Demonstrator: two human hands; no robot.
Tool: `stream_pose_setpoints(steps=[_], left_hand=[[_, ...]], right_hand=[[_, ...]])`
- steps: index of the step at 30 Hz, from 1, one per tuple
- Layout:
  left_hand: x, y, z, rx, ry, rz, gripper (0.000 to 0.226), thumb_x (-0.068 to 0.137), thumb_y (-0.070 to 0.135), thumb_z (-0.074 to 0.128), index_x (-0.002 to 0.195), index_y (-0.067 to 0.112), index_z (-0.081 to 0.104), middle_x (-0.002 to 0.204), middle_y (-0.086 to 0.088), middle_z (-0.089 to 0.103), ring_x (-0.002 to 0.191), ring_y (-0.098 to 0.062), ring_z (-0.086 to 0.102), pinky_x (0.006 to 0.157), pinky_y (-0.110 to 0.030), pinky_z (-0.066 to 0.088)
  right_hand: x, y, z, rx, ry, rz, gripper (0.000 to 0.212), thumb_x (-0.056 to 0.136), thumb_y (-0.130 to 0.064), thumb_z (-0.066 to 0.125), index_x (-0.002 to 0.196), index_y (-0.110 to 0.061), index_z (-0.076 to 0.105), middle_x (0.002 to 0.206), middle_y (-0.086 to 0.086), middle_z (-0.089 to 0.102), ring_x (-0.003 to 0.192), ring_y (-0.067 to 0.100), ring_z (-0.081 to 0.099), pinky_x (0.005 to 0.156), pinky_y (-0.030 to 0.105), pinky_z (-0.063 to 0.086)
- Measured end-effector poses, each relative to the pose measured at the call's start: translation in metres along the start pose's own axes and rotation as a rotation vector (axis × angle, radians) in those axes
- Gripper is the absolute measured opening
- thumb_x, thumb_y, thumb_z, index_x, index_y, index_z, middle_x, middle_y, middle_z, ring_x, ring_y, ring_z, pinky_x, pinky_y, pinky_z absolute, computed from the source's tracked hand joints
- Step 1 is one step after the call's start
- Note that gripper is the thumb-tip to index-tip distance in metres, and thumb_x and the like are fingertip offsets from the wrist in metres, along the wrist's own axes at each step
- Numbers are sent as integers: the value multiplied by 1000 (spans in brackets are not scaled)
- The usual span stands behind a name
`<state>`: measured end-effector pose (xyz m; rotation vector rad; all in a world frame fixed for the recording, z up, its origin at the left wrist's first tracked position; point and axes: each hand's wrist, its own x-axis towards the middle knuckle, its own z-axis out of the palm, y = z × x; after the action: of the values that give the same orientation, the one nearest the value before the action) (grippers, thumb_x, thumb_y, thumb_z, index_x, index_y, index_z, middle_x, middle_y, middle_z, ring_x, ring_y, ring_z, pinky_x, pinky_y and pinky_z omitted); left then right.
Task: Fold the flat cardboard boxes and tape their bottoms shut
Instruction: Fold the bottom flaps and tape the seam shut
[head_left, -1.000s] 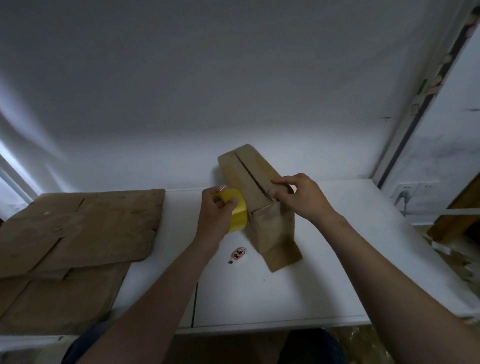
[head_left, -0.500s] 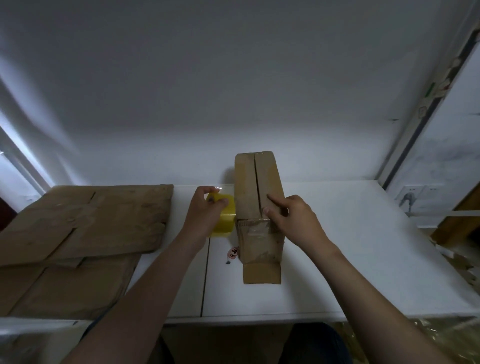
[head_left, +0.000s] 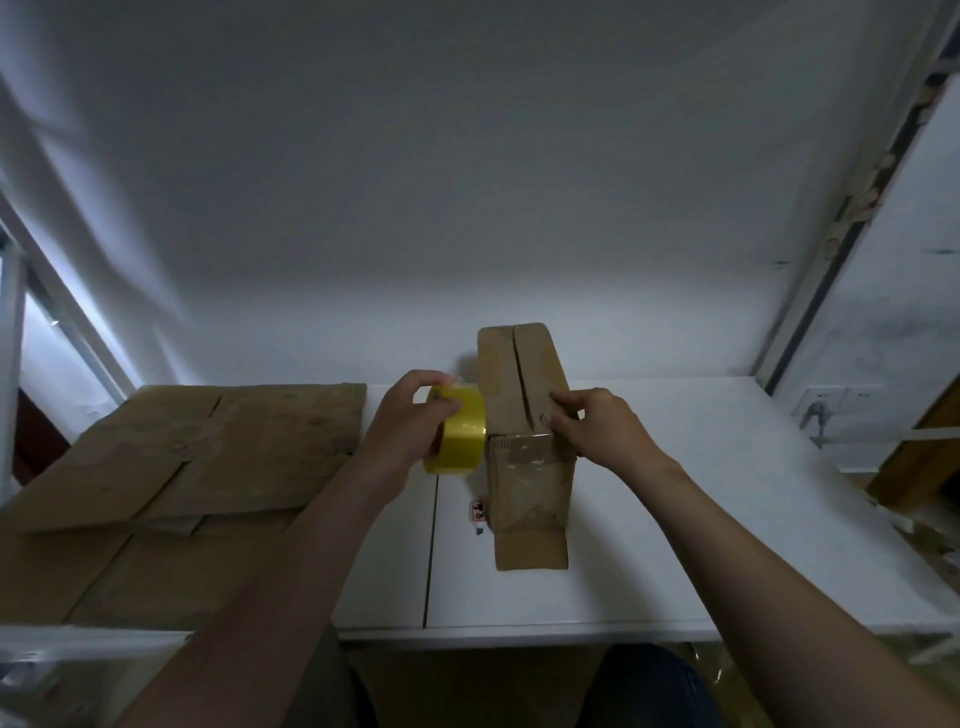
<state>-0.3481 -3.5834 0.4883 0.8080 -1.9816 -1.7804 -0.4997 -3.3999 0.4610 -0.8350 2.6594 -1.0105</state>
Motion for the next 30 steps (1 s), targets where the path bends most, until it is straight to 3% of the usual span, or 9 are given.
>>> stream_pose_setpoints(steps=[4, 7, 9, 11, 15, 19, 25, 30], left_hand=[[-13, 7, -3, -58, -78, 20, 27, 94, 5, 63, 109, 25, 72, 111, -21, 71, 92, -35, 74, 81, -45, 62], [-25, 13, -2, -97, -111, 45, 28, 94, 3, 62, 114, 21, 72, 108, -23, 72, 89, -33, 75, 82, -44, 62], [-33, 20, 1, -131, -128, 53, 27, 96, 4, 61, 118, 18, 70, 107, -23, 72, 91, -34, 75, 79, -42, 62], [-39, 27, 4, -152, -140, 66, 28, 97, 5, 61, 121, 17, 68, 105, -20, 72, 89, -31, 75, 73, -36, 62], [-49, 33, 10, -218, -160, 96, 26, 98, 4, 59, 120, 15, 67, 104, -16, 69, 93, -28, 73, 82, -40, 62], [-51, 30, 19, -68, 52, 181, 13, 97, 19, 64, 106, 20, 73, 113, -2, 66, 105, -17, 62, 84, -36, 58], [-48, 39, 27, 50, 80, 182, 20, 95, 27, 68, 111, 15, 64, 97, 0, 65, 79, -11, 59, 62, -25, 50], [-46, 43, 30, 126, 50, 281, 18, 93, 21, 71, 107, 12, 77, 90, 7, 70, 68, 5, 61, 59, -9, 44]], right_hand=[[-9, -4, -9, -124, 47, -32, 49, 96, -47, 61, 137, -21, 61, 135, 8, 60, 123, 30, 57, 100, 38, 45], [-26, -22, -14, -31, 228, -248, 44, 92, -51, 63, 128, -27, 67, 118, 0, 63, 111, 26, 58, 95, 40, 50], [-41, -40, -14, 139, 170, -320, 57, 81, -64, 65, 128, -33, 62, 102, -11, 64, 96, 13, 62, 84, 39, 55], [-54, -56, -8, 151, 66, -296, 76, 70, -75, 69, 134, -40, 46, 98, -16, 61, 91, 8, 63, 78, 36, 55], [-61, -63, -3, 251, 76, -274, 71, 77, -49, 82, 124, -42, 29, 94, -15, 56, 83, 7, 62, 69, 32, 57], [-65, -62, -12, 166, 147, -414, 55, 81, -45, 80, 121, -37, 42, 106, -18, 54, 92, 6, 56, 68, 21, 46], [-70, -56, -34, -103, 206, -623, 43, 85, -31, 75, 122, -34, 53, 115, -14, 58, 91, 13, 54, 66, 28, 45], [-64, -44, -52, -207, 169, -686, 42, 86, -31, 71, 124, -37, 54, 116, -12, 55, 97, 14, 54, 70, 33, 50]])
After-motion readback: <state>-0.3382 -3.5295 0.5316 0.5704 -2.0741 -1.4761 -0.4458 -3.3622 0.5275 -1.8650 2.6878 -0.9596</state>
